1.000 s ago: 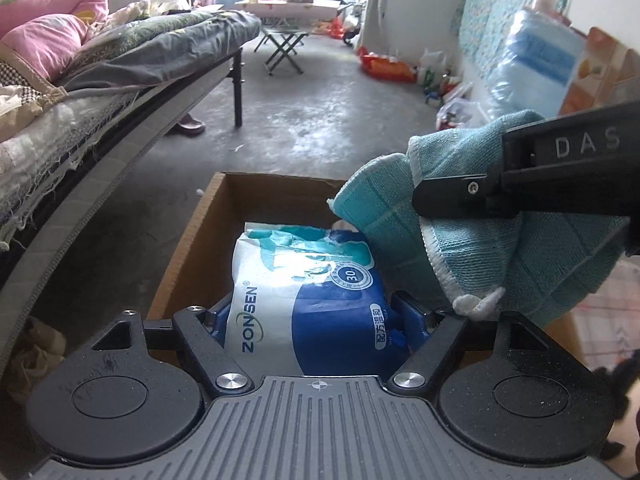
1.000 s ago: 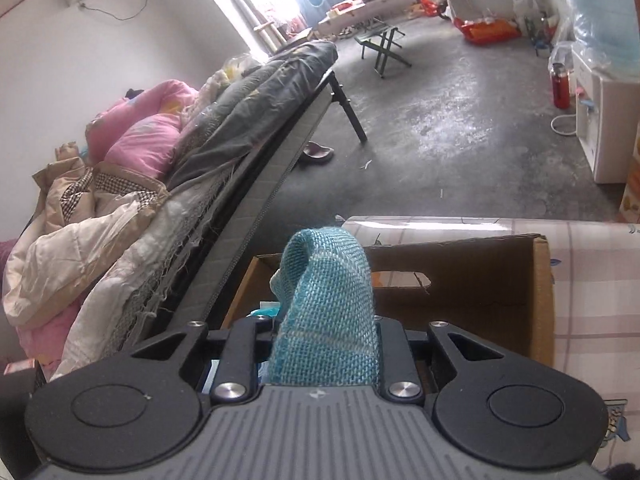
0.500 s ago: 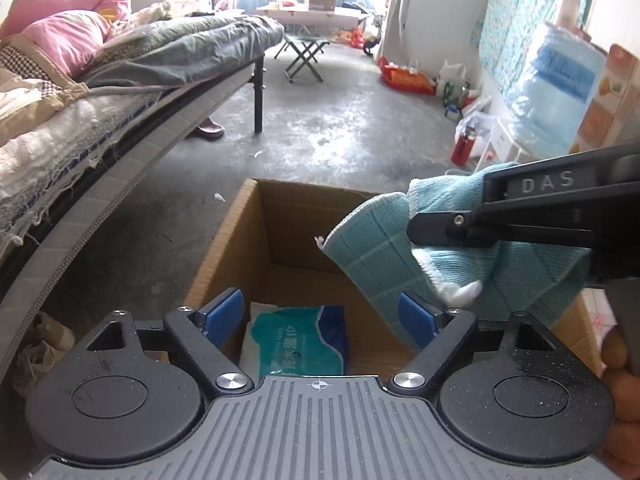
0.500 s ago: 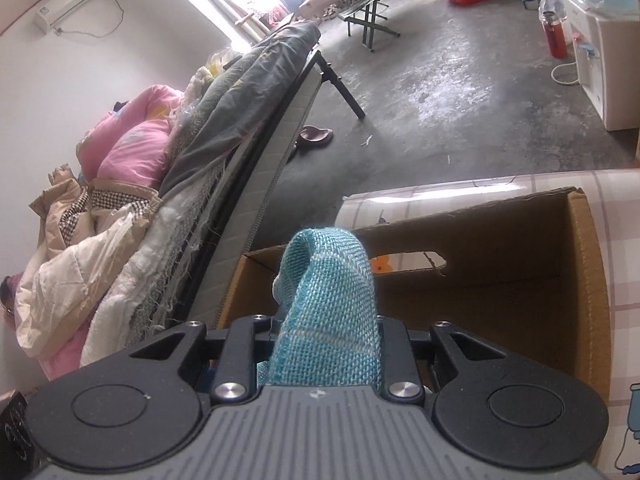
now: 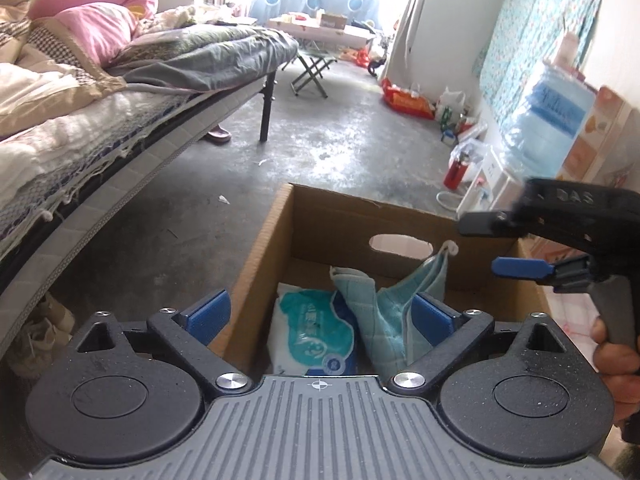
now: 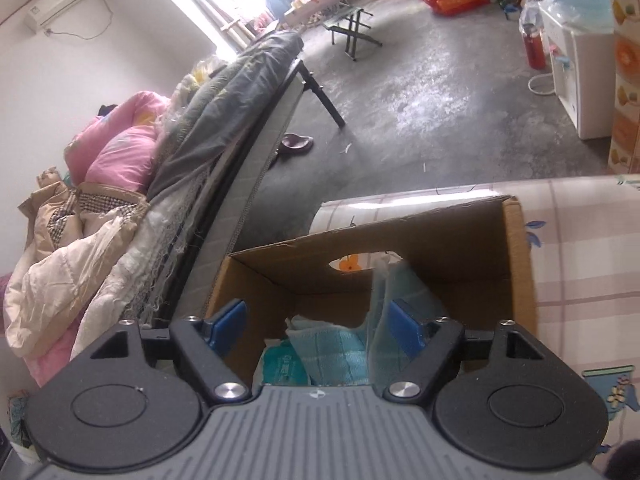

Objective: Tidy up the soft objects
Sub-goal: 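Open the right tool to drop the towel while the left tool releases the pack into the box, then withdraw both tools from the box back toward the remaining items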

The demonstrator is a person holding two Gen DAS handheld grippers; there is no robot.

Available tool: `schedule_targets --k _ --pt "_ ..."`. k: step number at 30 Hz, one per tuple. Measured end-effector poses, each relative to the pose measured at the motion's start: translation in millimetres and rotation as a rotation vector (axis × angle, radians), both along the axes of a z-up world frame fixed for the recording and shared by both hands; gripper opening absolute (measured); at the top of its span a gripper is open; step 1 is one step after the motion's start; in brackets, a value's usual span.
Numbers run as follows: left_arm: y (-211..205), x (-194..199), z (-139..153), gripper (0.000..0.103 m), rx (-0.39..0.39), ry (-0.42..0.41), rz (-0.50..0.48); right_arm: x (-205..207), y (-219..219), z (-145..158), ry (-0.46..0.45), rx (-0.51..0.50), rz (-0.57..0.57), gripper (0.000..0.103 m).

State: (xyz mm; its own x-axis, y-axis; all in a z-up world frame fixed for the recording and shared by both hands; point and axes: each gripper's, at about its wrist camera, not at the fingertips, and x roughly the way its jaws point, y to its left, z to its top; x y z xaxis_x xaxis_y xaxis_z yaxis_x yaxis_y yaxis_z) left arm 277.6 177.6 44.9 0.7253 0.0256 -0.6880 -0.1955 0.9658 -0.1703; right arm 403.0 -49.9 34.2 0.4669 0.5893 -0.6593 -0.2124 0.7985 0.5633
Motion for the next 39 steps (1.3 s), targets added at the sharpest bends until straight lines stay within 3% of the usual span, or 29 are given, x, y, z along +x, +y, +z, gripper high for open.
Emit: schedule_targets --k 2,4,7,11,15,20,25,27,31,36,39 --pt "5.9 -10.9 4.7 0.098 -0.014 -0.018 0.009 -9.2 -1.7 6.7 -0.003 0.012 0.036 0.063" --pt "12.9 -23.1 9.2 0.098 -0.023 -0.034 0.026 -16.7 0.0 7.4 0.038 0.043 0.11 0.057" --pt "25.4 -43.4 16.6 0.1 -0.024 -0.07 0.064 -27.0 19.7 -3.5 0.116 0.009 0.233 0.056" --pt "47.1 -65.4 22.3 0.1 -0.036 -0.119 0.127 -35.0 63.9 -40.5 0.243 -0.099 0.366 0.055" --pt "63.2 -75.1 18.6 0.1 -0.06 -0.115 0.149 -41.2 110.7 -71.6 0.299 -0.188 0.448 0.047" --pt "73.4 -80.0 11.4 0.1 -0.073 -0.11 0.152 -36.4 145.8 -88.0 0.28 -0.184 0.462 0.044" --pt "81.4 -85.8 6.1 0.1 -0.101 -0.109 0.164 -33.6 156.4 -86.8 0.171 -0.14 0.44 0.043" --pt "81.3 -86.4 5.6 0.1 -0.098 -0.108 0.165 -32.4 154.2 -87.0 0.17 -0.141 0.429 0.044" --pt "77.2 -91.0 7.8 0.1 -0.102 -0.113 0.156 -40.3 132.9 -63.8 0.171 -0.052 0.437 0.047" --pt "63.9 -106.4 20.7 0.101 -0.091 -0.145 0.108 -90.0 60.7 5.3 0.024 0.06 0.466 0.058" --pt "48.1 -116.8 30.6 0.102 -0.085 -0.163 0.045 -130.6 10.3 40.0 -0.075 0.095 0.439 0.058"
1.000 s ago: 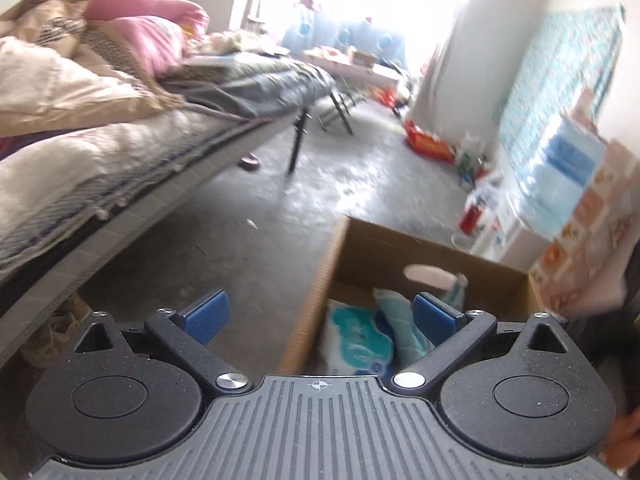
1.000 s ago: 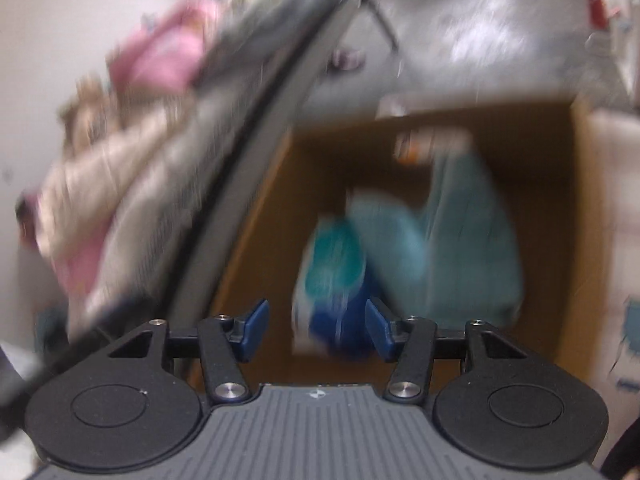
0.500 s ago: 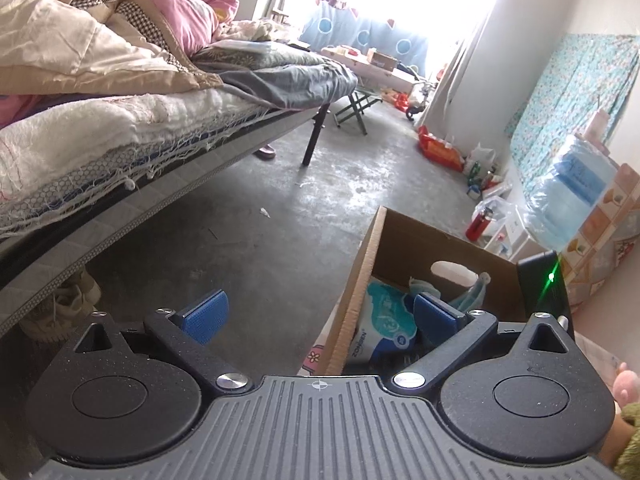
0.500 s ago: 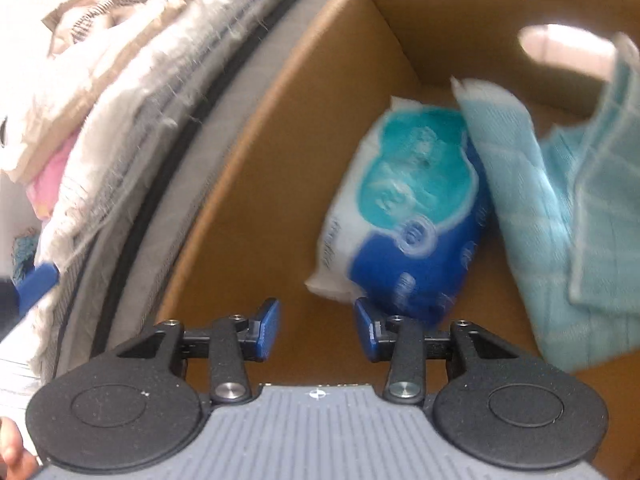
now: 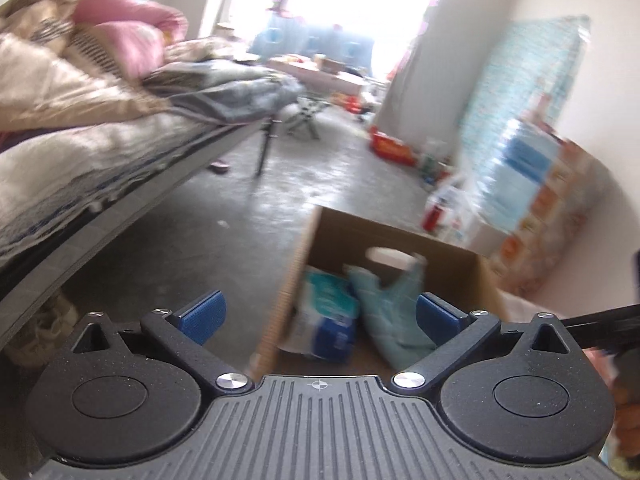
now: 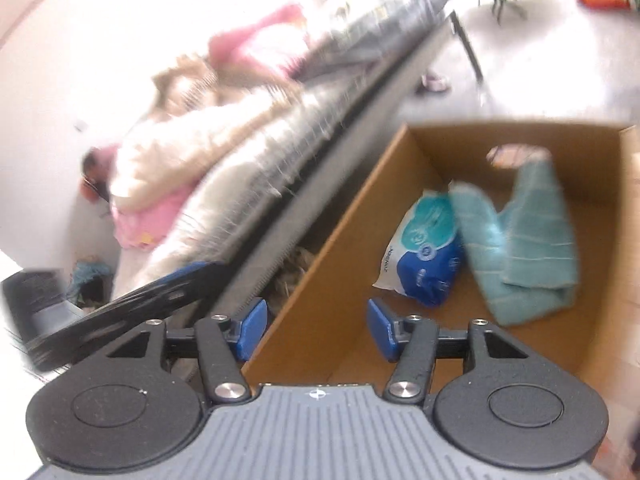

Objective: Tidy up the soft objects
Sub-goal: 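Withdraw both tools from the box back toward the remaining items, then grasp the white strawberry yogurt cup with the left tool while the right tool reaches toward the toothpaste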

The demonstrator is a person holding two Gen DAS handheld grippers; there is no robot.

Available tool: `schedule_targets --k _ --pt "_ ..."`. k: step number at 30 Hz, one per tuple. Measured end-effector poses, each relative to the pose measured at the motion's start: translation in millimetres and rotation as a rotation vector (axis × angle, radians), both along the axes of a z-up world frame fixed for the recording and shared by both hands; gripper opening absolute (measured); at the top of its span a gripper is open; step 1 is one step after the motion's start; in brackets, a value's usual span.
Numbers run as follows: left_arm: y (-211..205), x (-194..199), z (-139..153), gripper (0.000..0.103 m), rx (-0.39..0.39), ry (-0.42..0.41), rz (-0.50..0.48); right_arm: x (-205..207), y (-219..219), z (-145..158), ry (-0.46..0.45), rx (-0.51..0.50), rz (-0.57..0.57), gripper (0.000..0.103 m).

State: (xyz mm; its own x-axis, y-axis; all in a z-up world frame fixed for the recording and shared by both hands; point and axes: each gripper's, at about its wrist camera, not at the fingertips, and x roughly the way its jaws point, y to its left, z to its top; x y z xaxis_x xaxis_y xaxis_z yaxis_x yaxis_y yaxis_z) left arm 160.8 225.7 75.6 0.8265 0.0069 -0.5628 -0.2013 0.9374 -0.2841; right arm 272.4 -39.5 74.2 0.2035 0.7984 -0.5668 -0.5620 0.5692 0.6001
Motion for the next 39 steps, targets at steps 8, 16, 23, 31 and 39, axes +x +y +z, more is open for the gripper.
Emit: schedule_targets --k 8,16,23,31,39 --pt "-95.2 -6.1 10.3 0.103 0.009 0.037 -0.35 -129.3 -139.9 12.9 -0.2 0.012 -0.252 0.064" --pt "-224.7 41.4 -46.4 0.065 0.142 0.216 -0.562 -205.9 -222.2 -67.5 -0.052 0.029 -0.5 0.064" --pt "-255.3 50.5 -90.3 0.023 0.334 0.282 -0.562 -223.0 -278.7 -103.3 0.038 0.117 -0.63 0.064" --pt "-261.3 21.4 -86.2 0.02 0.488 0.255 -0.587 -224.7 -302.5 -109.1 0.0 0.151 -0.624 0.064" --pt "-260.8 20.2 -81.7 0.091 0.504 0.242 -0.564 -232.7 -313.4 -112.4 -0.04 0.177 -0.661 0.066"
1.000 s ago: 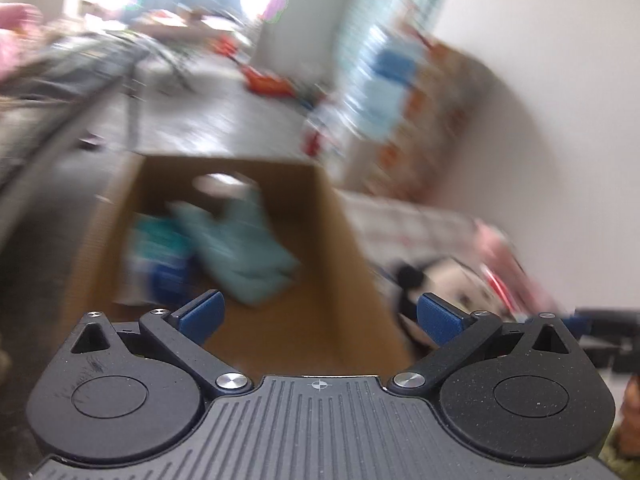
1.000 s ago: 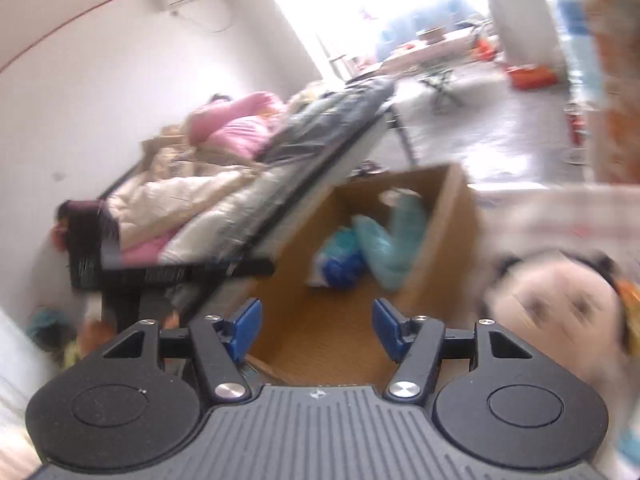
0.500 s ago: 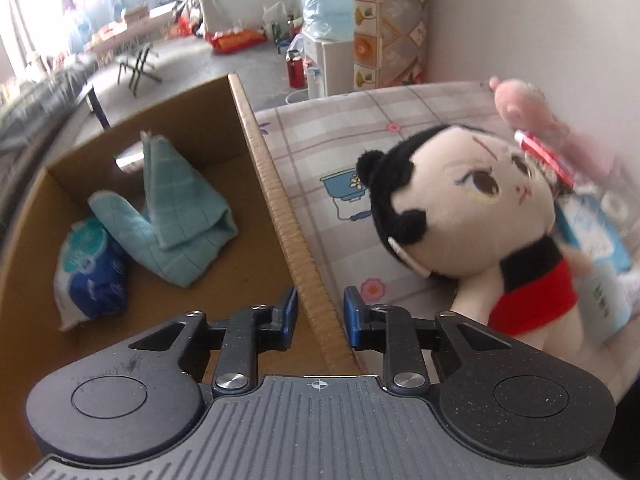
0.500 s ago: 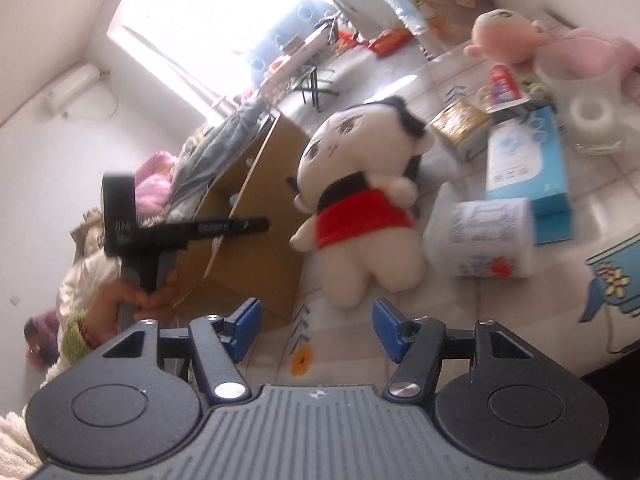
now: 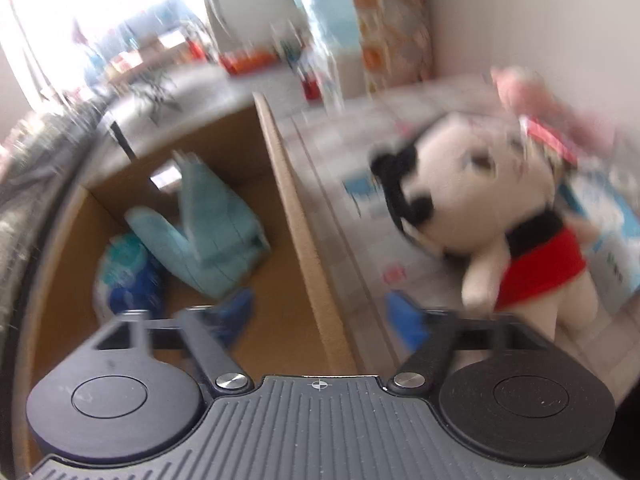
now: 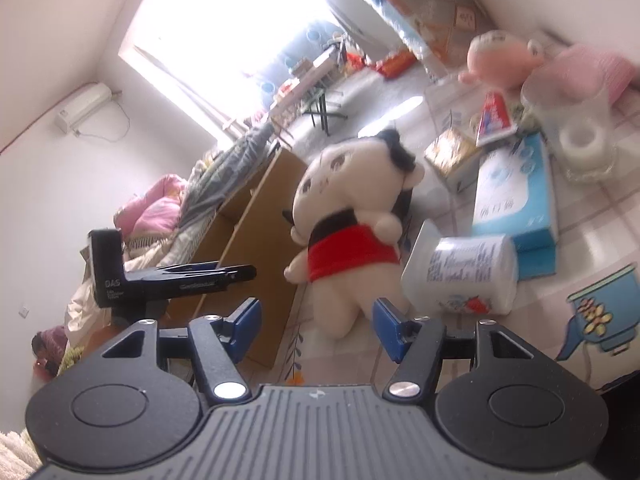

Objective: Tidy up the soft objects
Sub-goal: 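Grasp the white strawberry yogurt cup with the left tool while the right tool reaches toward the toothpaste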

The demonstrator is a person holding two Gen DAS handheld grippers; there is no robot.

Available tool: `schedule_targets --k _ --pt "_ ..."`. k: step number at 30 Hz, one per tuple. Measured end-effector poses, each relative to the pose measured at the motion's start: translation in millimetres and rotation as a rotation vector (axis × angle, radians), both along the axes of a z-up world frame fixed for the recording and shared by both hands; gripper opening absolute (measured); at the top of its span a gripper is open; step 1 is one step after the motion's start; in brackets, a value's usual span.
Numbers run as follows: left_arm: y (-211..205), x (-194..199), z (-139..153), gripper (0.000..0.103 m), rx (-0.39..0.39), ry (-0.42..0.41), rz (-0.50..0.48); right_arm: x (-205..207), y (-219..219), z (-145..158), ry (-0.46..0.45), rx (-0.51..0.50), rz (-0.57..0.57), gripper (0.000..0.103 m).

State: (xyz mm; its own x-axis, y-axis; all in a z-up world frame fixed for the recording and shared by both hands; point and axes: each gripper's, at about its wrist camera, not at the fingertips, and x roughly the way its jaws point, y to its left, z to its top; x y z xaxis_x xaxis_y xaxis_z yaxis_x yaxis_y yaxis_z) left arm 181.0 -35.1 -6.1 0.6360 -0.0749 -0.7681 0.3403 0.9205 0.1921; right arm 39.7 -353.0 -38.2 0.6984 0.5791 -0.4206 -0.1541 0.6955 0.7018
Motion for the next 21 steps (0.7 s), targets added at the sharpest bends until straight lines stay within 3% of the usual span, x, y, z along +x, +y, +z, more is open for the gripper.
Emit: schedule_targets --k 2,7,9,13,17,21 --pt "1.5 -11.2 12.2 0.098 -0.017 -0.092 0.019 -8.7 -8.8 5.9 -0.033 -0.011 -0.026 0.075" --pt "-2.4 -48.6 52.4 0.101 -0.123 -0.226 -0.004 -30.9 -40.3 21.2 -0.107 -0.045 -0.127 0.079" --pt "-12.7 -61.9 62.7 0.101 -0.19 -0.214 -0.051 -39.1 -55.8 25.2 -0.124 -0.054 -0.19 0.079" --pt "-55.7 -82.8 62.6 0.103 -0.27 -0.134 -0.238 -47.1 -85.1 19.9 -0.115 -0.033 -0.299 0.079" --pt "-109.5 -95.1 35.4 0.102 -0.32 -0.016 -0.382 -42.5 -96.1 1.5 -0.064 0.005 -0.316 0.079" --pt "-156.7 -99.0 3.8 0.099 -0.301 0.048 -0.458 -30.3 -93.7 -19.6 -0.01 0.078 -0.264 0.076"
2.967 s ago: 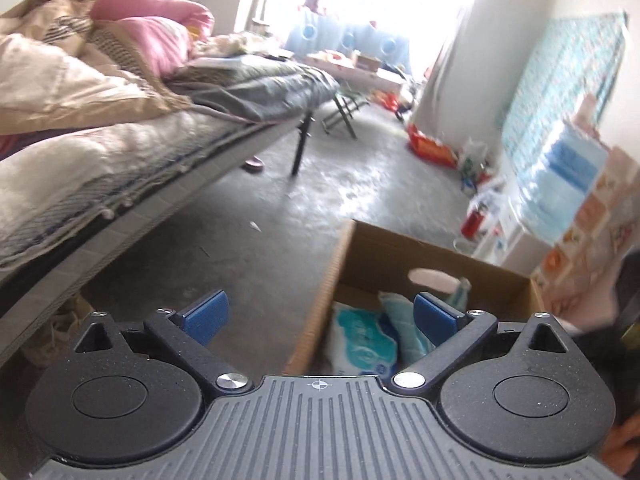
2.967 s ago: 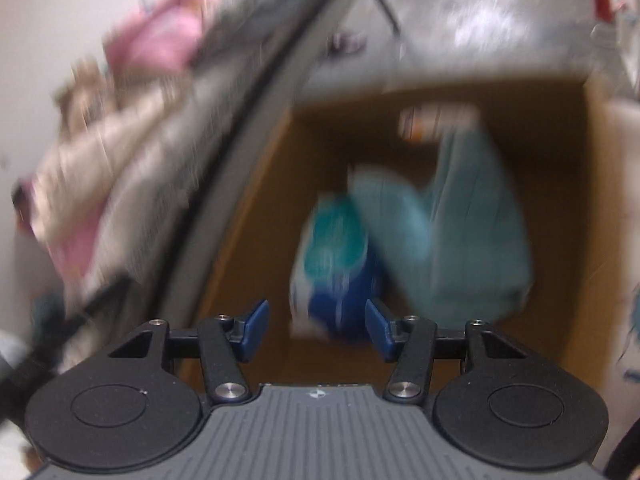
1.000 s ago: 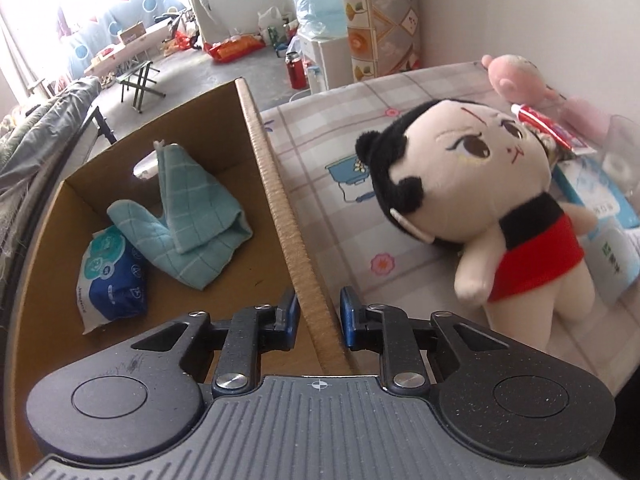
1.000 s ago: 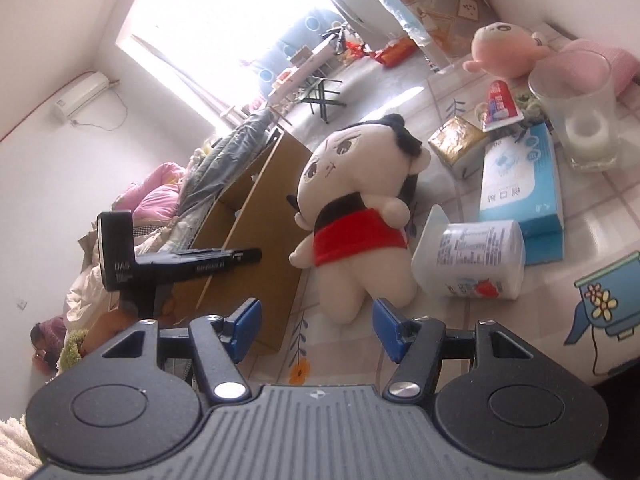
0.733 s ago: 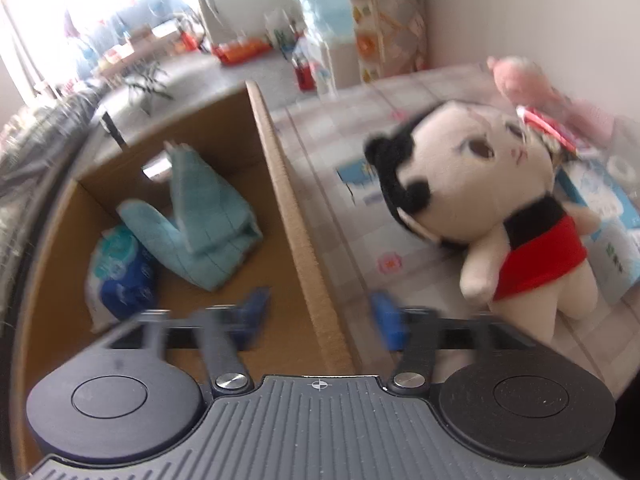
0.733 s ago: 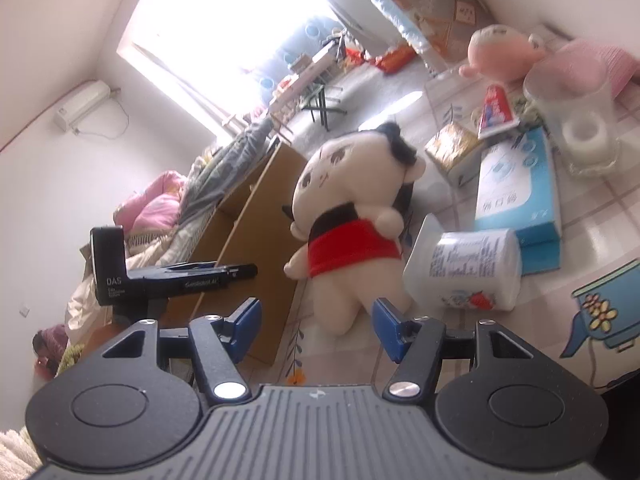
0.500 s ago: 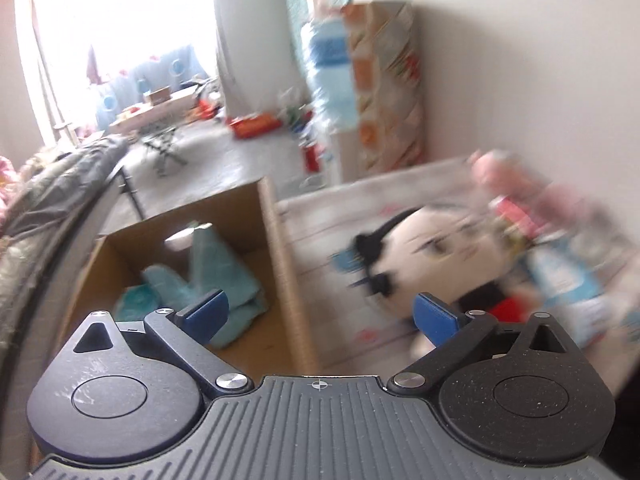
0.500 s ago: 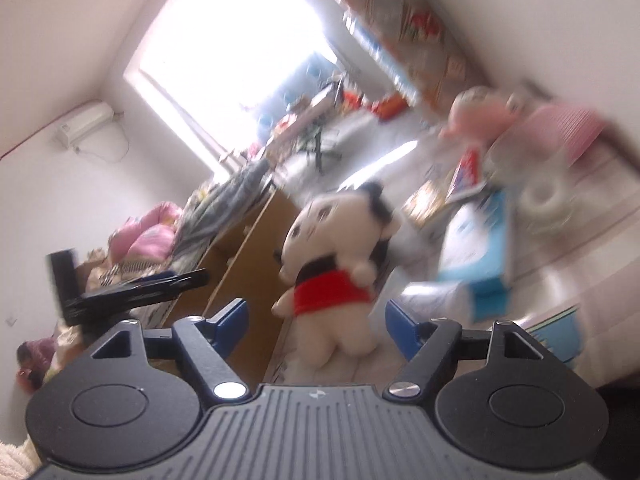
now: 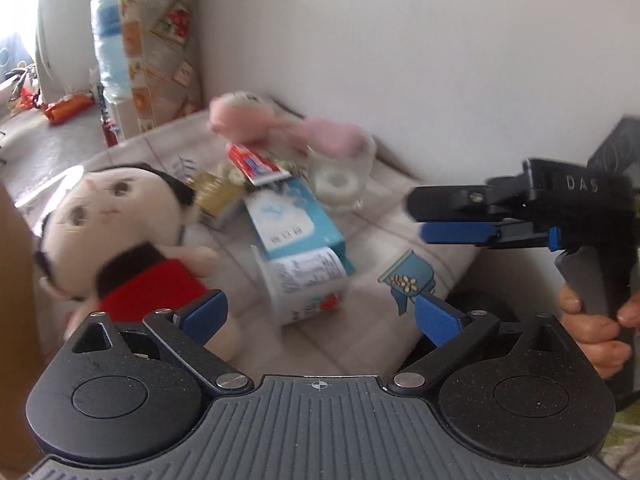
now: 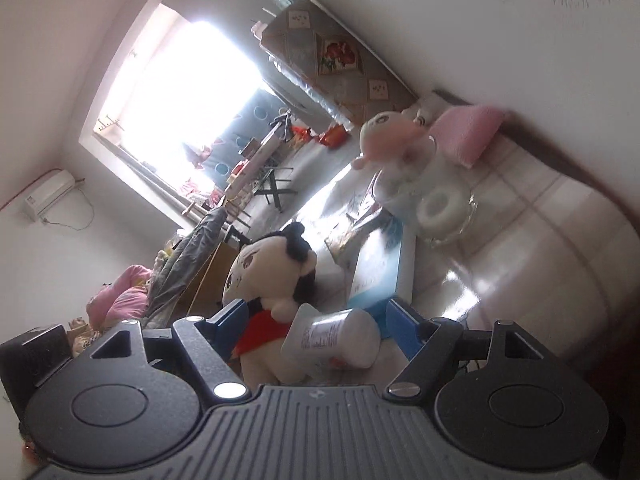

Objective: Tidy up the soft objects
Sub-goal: 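Grasp the white strawberry yogurt cup with the left tool while the right tool reaches toward the toothpaste, then grasp the red toothpaste tube with the right tool while the left tool lifts the yogurt cup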

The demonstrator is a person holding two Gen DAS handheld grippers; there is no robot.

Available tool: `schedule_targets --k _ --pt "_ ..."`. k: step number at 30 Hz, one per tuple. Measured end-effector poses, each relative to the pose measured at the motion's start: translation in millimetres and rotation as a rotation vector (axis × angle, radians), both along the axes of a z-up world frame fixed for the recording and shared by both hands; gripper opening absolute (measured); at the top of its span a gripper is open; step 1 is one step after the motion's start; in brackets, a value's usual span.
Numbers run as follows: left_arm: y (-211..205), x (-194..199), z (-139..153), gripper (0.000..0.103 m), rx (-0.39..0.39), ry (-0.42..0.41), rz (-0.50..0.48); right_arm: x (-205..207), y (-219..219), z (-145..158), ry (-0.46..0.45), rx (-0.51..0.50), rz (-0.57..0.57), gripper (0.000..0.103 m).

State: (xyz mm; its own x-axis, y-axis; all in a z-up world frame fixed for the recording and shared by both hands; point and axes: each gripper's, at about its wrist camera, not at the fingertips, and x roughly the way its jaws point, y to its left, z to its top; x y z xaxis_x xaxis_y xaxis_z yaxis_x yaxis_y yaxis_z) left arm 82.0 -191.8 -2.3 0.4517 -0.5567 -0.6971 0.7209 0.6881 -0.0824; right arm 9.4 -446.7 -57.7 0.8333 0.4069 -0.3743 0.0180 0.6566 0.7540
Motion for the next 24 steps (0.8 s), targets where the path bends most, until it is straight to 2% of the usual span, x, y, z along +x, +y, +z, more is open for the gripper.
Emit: schedule_targets --k 3,5,9,12,13,17,24 --pt "-21.5 4.2 -18.1 0.098 0.053 -0.002 0.0 8.7 1.1 -11.9 0.017 0.047 0.016 0.072" --pt "-32.8 9.5 -26.2 0.097 0.091 -0.016 0.022 15.2 -0.1 -20.4 0.03 0.098 0.032 0.062" --pt "-46.6 17.3 -34.0 0.095 0.132 -0.025 0.039 29.9 -2.7 -36.2 0.049 0.168 0.06 0.058" --pt "-57.4 18.6 -39.9 0.087 0.159 -0.025 0.046 34.4 -3.7 -40.6 0.05 0.194 0.069 0.058" --pt "-61.5 18.6 -42.9 0.08 0.177 -0.037 0.054 32.9 -4.6 -40.5 0.046 0.197 0.07 0.058" --pt "-71.6 19.6 -53.0 0.067 0.223 -0.06 0.089 28.9 -10.6 -40.5 0.041 0.189 0.066 0.059" --pt "-69.5 14.5 -55.9 0.065 0.229 -0.112 0.124 19.8 -18.9 -36.4 0.047 0.14 0.034 0.059"
